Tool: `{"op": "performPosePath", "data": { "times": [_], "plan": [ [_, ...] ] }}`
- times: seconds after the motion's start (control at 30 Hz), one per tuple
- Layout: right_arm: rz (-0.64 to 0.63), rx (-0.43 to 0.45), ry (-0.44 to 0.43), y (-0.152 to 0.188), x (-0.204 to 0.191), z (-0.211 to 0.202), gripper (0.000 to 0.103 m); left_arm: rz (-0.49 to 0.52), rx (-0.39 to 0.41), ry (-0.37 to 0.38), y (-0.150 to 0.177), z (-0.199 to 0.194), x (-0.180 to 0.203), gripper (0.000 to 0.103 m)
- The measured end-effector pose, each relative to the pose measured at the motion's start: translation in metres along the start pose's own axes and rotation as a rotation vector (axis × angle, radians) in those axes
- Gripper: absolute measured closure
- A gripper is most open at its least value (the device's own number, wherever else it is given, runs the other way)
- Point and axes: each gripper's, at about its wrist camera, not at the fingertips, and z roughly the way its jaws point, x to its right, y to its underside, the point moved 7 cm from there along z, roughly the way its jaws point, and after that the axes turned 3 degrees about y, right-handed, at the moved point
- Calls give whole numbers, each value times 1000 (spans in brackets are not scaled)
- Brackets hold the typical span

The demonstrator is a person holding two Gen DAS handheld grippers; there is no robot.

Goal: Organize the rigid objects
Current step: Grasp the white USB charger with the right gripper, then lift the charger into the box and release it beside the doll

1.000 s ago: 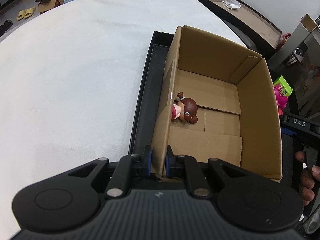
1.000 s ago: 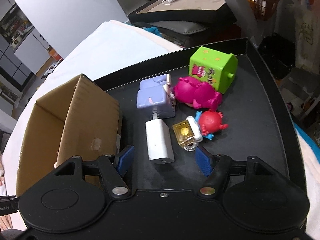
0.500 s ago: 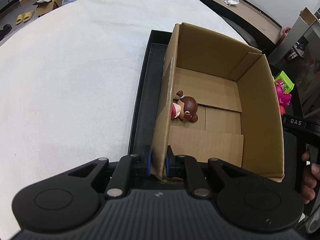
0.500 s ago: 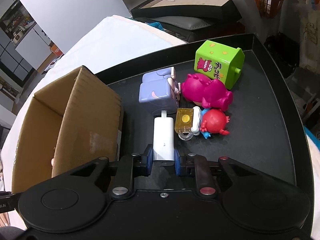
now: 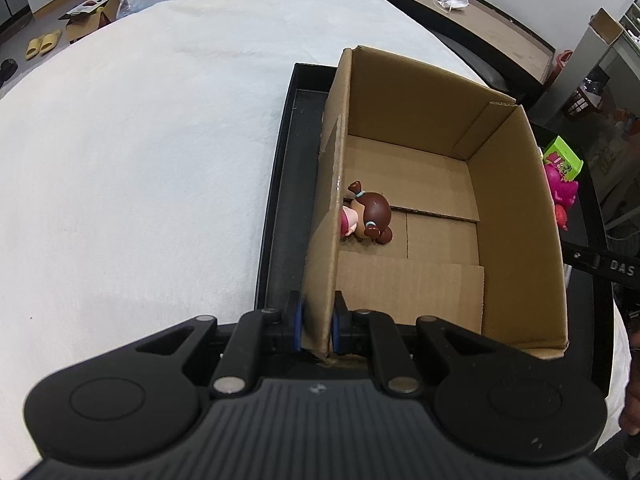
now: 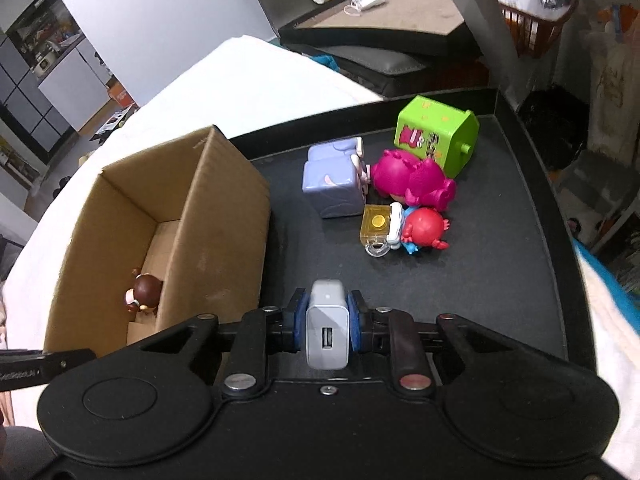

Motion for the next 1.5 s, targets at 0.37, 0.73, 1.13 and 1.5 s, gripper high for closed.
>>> {"op": "performPosePath", "data": {
  "times": [0.37,0.73,1.13,1.5],
  "plan": [
    [-42,37,28,-9,-9,-27,82,13,7,16,1,-2,-1,90],
    [-87,85,55,-30,-28,-45,82,13,10,27,2,-1,-2,90],
    [-144,116,48,-53,-62,-55,82,9,11,39,2,-1,-3,90],
    [-216,119,-6,-64,-107,-57,82,17,14,48,3,-2,-2,89]
  ]
}}
